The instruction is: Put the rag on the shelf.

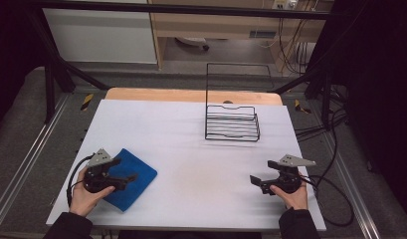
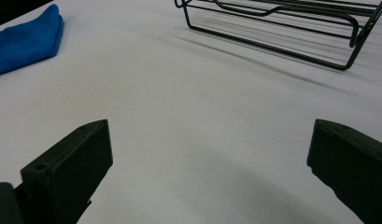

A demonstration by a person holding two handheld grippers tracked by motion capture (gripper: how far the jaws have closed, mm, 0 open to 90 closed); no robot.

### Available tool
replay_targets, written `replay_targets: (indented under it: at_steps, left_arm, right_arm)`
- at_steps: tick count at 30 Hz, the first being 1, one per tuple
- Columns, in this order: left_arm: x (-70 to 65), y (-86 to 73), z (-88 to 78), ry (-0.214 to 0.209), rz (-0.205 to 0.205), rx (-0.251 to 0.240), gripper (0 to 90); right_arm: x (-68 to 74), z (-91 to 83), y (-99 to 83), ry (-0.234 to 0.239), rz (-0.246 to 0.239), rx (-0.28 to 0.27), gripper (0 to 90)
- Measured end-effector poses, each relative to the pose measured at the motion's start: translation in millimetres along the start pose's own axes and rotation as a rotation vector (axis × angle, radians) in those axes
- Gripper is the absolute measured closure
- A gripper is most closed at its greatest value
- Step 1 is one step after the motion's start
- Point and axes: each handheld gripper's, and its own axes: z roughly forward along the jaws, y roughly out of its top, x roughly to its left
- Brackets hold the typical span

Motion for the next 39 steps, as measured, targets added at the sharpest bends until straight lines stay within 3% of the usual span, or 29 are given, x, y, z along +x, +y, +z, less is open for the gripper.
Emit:
replay_targets:
  at_steps: [14,23,33,39]
  left_arm:
    - [-1.4,2.4,1.3,0.003,0.002,0.002,9.6]
    - [-10.7,19.6,4.2,0.004,0.006,0.003,9.6]
    - [-31.6,34.2,25.8,0.011,0.031,0.062,13.4]
    - [-44.6,30.0,38.3,0.010,0.060,0.121,25.9]
  right_arm:
    - [1.9,-0.8,-0.3,-0.001,-0.004,-0.007,0.6]
    - [2.4,-0.6,-0.5,-0.003,0.000,-0.003,0.6]
    - [3.3,0.4,-0.9,-0.004,-0.002,0.001,0.6]
    - [3.2,1.1,-0.7,-0.003,-0.003,0.004,0.7]
